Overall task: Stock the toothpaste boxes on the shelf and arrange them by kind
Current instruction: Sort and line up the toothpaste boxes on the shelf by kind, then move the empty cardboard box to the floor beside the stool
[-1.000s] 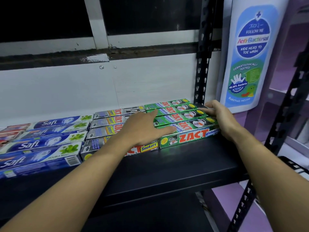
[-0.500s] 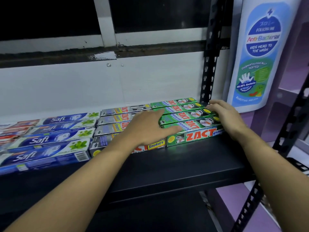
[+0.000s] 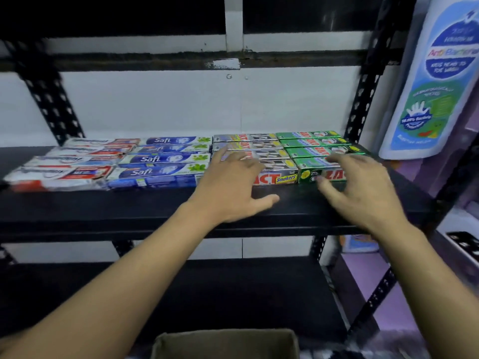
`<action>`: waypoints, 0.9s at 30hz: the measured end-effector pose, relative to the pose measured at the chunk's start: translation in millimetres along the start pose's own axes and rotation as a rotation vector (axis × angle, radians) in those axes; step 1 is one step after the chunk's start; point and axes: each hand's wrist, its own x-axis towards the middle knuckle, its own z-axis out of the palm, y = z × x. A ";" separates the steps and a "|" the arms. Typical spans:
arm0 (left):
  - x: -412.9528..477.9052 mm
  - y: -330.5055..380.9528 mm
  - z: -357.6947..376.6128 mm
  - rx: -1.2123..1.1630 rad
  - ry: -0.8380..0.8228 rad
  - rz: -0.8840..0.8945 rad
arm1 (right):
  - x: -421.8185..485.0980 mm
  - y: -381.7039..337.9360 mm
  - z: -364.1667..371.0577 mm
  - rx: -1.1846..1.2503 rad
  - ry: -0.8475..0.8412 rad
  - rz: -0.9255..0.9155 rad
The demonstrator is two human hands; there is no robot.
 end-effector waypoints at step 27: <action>-365.0 -1.7 260.7 -0.041 -0.645 -0.274 | -338.7 -40.6 193.9 -0.114 -0.843 -0.058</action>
